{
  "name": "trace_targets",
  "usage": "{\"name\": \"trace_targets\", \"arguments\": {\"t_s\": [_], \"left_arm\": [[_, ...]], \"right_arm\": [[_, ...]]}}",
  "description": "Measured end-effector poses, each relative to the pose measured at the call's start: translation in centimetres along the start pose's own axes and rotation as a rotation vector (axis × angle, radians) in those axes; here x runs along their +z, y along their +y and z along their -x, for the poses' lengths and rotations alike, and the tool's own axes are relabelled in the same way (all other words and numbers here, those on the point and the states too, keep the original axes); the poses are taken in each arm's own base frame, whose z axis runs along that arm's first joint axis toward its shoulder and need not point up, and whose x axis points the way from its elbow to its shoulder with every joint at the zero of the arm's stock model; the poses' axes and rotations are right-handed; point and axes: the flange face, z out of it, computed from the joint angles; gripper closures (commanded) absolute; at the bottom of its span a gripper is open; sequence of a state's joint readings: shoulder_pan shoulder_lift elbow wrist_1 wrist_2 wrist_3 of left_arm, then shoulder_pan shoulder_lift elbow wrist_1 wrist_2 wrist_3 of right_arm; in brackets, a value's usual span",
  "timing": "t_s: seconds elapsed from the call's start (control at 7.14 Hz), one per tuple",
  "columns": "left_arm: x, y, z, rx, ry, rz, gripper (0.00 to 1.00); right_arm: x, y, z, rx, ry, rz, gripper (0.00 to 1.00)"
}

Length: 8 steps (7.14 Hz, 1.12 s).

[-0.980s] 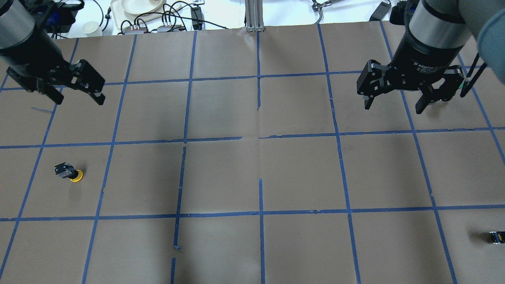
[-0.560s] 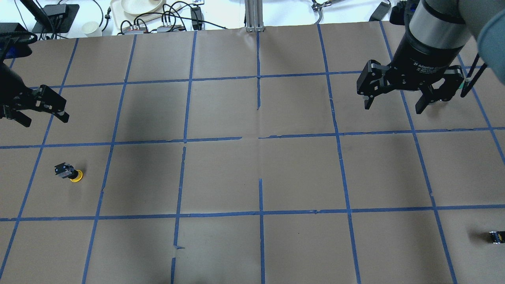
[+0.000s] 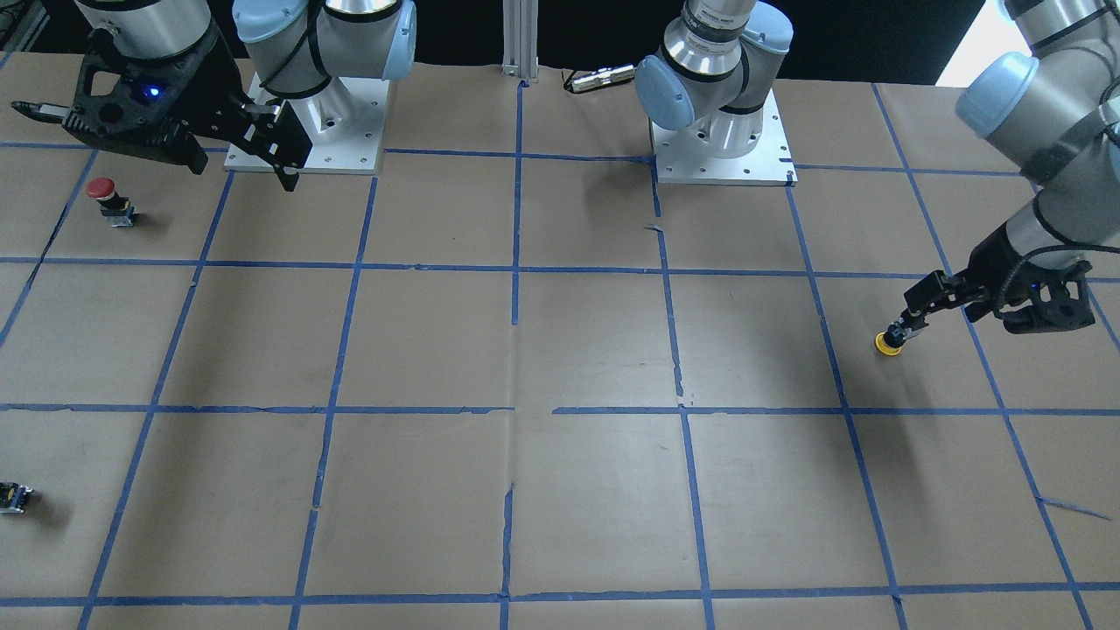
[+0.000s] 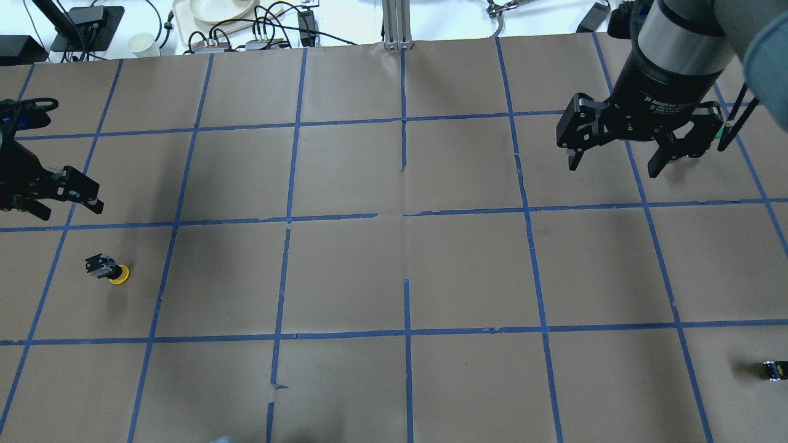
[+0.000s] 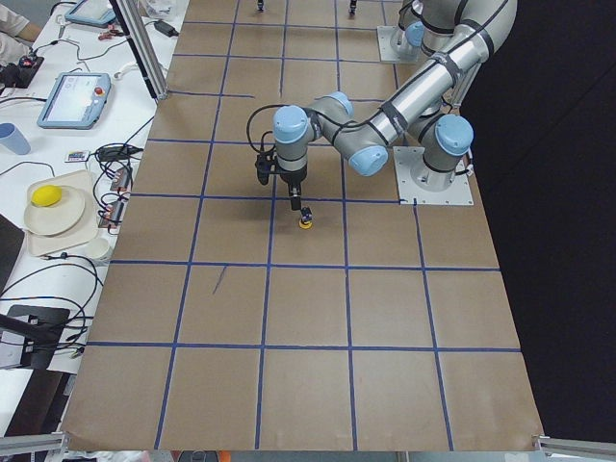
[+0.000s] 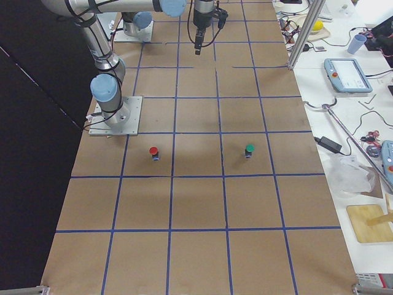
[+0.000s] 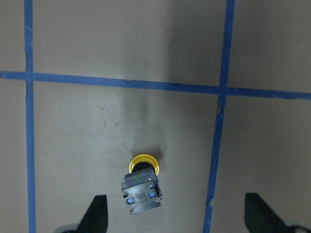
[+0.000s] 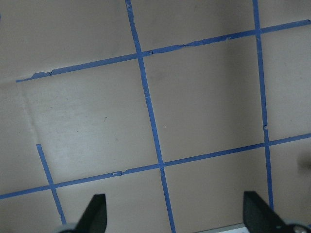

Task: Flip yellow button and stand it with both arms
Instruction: 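Lower the left gripper onto the yellow button and close on it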

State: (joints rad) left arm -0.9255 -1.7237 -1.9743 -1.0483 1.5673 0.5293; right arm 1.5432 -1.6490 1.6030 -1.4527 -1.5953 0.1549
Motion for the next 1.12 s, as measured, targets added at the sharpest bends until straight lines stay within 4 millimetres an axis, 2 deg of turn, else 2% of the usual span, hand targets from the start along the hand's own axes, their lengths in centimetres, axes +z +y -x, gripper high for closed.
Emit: {"name": "trace_targets", "arguments": {"t_s": [0.28,0.56,0.84,1.12], "left_arm": [[2.7,0.7,0.8,-0.021,0.010,0.016,0.02],[3.9,0.7,1.4,-0.029,0.016,0.024,0.04],[5.7,0.7,3.3,-0.042,0.012,0.015,0.04],[6.1,1.0,3.8,-0.054,0.011,0.015,0.10]], "right_arm": [[0.0,0.0,0.0,0.000,0.000,0.000,0.00],[0.1,0.0,0.0,-0.001,0.001,0.002,0.00],[0.3,0.0,-0.1,0.001,0.002,0.006,0.00],[0.3,0.0,-0.1,0.001,0.001,0.004,0.00]]}}
